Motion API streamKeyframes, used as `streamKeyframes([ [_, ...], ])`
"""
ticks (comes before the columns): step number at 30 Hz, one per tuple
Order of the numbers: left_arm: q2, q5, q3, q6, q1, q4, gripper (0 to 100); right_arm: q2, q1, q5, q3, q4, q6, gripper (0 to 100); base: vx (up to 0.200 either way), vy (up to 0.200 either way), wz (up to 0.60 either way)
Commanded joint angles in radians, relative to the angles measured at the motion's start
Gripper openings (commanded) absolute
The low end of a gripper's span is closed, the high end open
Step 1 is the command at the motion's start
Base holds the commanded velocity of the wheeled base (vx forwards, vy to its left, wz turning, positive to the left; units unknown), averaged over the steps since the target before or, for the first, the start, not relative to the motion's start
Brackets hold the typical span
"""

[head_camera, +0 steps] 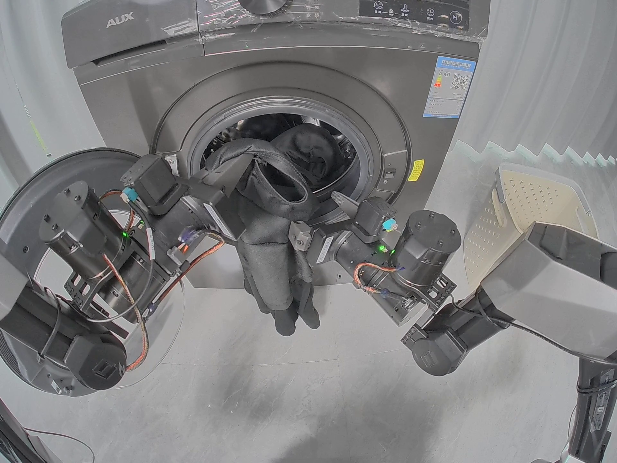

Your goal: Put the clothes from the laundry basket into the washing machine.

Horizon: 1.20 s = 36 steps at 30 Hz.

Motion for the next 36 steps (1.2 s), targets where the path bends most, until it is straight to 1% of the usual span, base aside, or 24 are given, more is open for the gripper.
streamKeyframes([
  [1, 0.006, 0.0, 0.001, 0.0, 0.0, -0.002, 0, -0.015, 0.007, 0.0, 0.0, -0.001, 0.0, 100, 0.0, 0.0, 0.0],
  [9, 0.011, -0.002, 0.001, -0.002, -0.001, -0.002, 0, -0.015, 0.011, 0.004, -0.001, -0.021, 0.011, 100, 0.0, 0.0, 0.0],
  [10, 0.011, -0.002, 0.001, -0.002, -0.001, 0.0, 0, -0.014, 0.011, 0.004, -0.001, -0.021, 0.013, 0, 0.0, 0.0, 0.0],
  [17, 0.015, -0.002, 0.005, -0.005, -0.004, 0.0, 0, -0.022, 0.018, 0.004, 0.011, -0.035, 0.009, 0, 0.0, 0.0, 0.0],
  [24, 0.015, -0.009, 0.022, -0.005, -0.006, 0.0, 0, -0.094, 0.033, 0.004, 0.099, -0.041, 0.005, 0, 0.0, 0.0, 0.0],
  [25, 0.015, -0.009, 0.025, -0.006, -0.007, 0.0, 100, -0.104, 0.036, 0.004, 0.111, -0.044, 0.005, 0, 0.0, 0.0, 0.0],
  [28, 0.031, -0.009, 0.028, -0.017, -0.007, 0.0, 100, -0.152, 0.039, 0.004, 0.157, -0.049, 0.003, 0, 0.0, 0.0, 0.0],
  [29, 0.045, -0.003, 0.028, -0.025, -0.007, 0.0, 100, -0.187, 0.041, 0.004, 0.188, -0.049, 0.005, 0, 0.0, 0.0, 0.0],
  [30, 0.046, -0.003, 0.028, -0.025, -0.007, 0.0, 100, -0.19, 0.041, 0.004, 0.191, -0.049, 0.005, 0, 0.0, 0.0, 0.0],
  [31, 0.066, 0.002, 0.027, -0.025, -0.003, 0.0, 100, -0.23, 0.039, 0.004, 0.229, -0.049, 0.005, 0, 0.0, 0.0, 0.0],
  [36, 0.101, 0.002, 0.031, -0.026, 0.002, -0.002, 100, -0.328, 0.039, 0.007, 0.326, -0.047, 0.009, 0, 0.0, 0.0, 0.0],
])
